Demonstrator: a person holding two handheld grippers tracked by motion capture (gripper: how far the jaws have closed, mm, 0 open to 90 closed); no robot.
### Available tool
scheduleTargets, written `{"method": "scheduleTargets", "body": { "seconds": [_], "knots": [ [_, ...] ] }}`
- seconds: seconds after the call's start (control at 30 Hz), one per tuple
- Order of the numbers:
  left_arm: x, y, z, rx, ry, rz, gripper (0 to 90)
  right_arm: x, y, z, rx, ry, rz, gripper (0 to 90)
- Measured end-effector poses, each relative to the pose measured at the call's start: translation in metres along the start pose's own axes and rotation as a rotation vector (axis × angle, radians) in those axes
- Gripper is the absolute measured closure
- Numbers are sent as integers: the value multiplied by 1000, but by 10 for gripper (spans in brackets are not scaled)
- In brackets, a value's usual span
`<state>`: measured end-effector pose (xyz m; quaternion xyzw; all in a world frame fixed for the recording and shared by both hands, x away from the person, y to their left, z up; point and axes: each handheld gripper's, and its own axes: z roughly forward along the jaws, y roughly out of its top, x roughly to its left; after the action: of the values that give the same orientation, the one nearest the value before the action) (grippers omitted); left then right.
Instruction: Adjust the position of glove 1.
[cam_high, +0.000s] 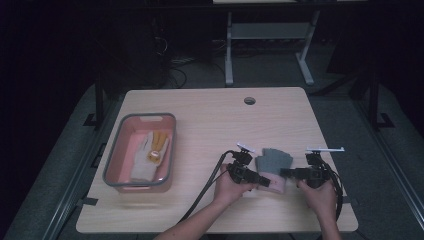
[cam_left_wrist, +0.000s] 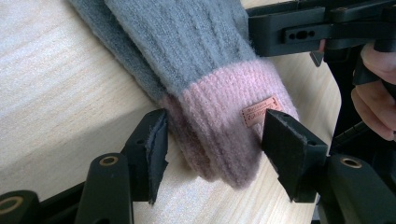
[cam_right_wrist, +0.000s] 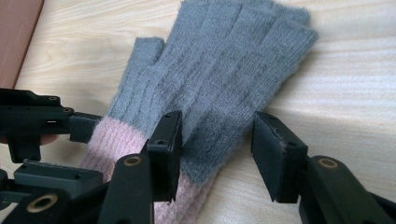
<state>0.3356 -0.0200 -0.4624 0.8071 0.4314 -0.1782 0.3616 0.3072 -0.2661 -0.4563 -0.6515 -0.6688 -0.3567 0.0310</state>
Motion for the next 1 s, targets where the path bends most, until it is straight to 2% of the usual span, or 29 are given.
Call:
{"method": "scheduleTargets", "body": {
  "seconds": [0.03, 0.07, 0.1, 0.13, 0.17, 0.23, 0.33, 0.5, 0.6, 0.63, 0.73, 0.87, 0.9, 1.0],
  "knots": [
    [1, 0, 0, 7, 6, 17, 423, -1, 0, 1, -1, 5, 6, 531],
    [-1, 0, 1, -4, 6, 5, 430, -2, -1, 2, -2, 16, 18, 531],
    [-1, 0, 1, -1, 9, 8, 447, -5, -2, 3, 5, 32, 41, 537],
    [-1, 0, 0, 9, 13, 15, 447, -5, -2, 3, 5, 32, 41, 537],
    [-1, 0, 0, 13, 11, 15, 475, -8, -3, 6, 1, 72, 64, 555],
    [0, 0, 1, 11, 7, 7, 481, -8, -3, 6, 0, 75, 75, 556],
    [-1, 0, 2, 11, 2, 3, 514, -8, -4, 7, -8, 77, 80, 567],
    [2, 0, 3, 28, -18, 7, 543, -9, -7, 11, -18, 121, 108, 629],
    [3, -1, 3, 17, -34, -8, 546, -9, -7, 12, -22, 126, 111, 644],
    [4, -1, 3, 19, -37, -8, 555, -11, -7, 13, -20, 149, 134, 663],
    [6, -1, 4, 16, -56, -25, 565, -14, -7, 15, -24, 167, 144, 684],
    [9, -1, 3, 24, -73, -30, 588, -15, -7, 16, -15, 186, 140, 736],
    [10, 0, 3, 21, -85, -41, 590, -15, -6, 15, -18, 193, 142, 759],
    [11, 0, 3, 20, -87, -42, 595, -15, -6, 15, -20, 201, 147, 770]
  ]
}}
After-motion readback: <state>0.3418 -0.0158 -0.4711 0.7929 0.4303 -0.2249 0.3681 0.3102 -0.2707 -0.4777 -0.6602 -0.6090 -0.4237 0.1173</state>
